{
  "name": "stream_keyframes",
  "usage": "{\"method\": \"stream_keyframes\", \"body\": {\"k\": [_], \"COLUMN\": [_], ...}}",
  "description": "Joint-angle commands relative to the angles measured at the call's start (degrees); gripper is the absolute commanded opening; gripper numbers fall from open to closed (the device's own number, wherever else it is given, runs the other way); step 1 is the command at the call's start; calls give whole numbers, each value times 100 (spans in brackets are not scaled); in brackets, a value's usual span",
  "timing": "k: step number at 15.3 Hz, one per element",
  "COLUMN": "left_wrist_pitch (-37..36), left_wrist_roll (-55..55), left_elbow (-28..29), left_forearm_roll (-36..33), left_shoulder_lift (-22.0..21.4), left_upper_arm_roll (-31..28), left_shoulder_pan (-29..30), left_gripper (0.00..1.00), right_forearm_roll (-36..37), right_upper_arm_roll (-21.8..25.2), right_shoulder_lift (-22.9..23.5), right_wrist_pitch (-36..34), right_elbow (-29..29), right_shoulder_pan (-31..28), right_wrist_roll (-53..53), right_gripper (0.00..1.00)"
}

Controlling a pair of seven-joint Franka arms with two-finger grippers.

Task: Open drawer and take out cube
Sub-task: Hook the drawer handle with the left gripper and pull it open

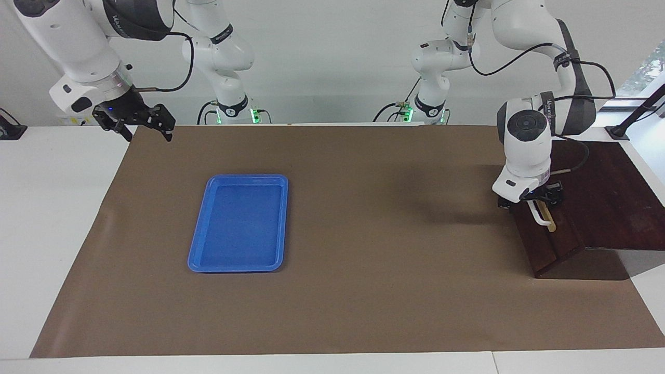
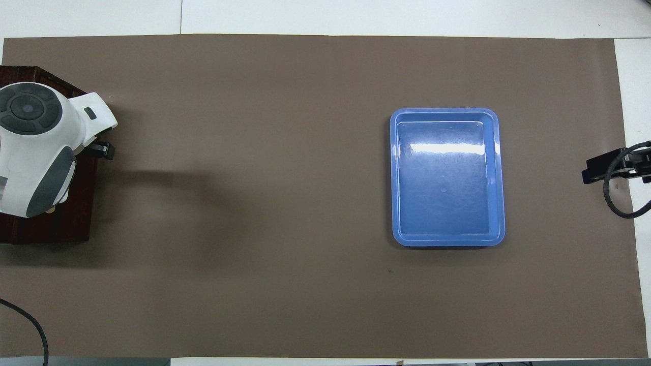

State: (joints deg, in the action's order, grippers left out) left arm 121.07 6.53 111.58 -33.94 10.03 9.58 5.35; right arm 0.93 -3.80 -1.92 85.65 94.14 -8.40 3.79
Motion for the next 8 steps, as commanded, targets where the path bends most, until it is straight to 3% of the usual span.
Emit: {"method": "stream_keyframes", "body": {"k": [1,8], "left_wrist_pitch": [294,215], "left_wrist_roll": [50,50], "left_elbow": [294,285], "left_forearm_roll": [-130,-17], "left_shoulder_lift": [-80,-88], "left_upper_arm_roll": [8,35], "left_shoulder_pan": [28,-384], "left_gripper": [100,100], "right_forearm_roll": [-85,-120], "right_upper_arm_roll": [-33,-33], "right_shoulder_lift": [-28,-28], "right_wrist_pitch": [-40,-40], "right_elbow": [-45,-36], "right_shoulder_pan": [-22,-22], "right_wrist_roll": [43,78], "right_gripper": [100,100]}}
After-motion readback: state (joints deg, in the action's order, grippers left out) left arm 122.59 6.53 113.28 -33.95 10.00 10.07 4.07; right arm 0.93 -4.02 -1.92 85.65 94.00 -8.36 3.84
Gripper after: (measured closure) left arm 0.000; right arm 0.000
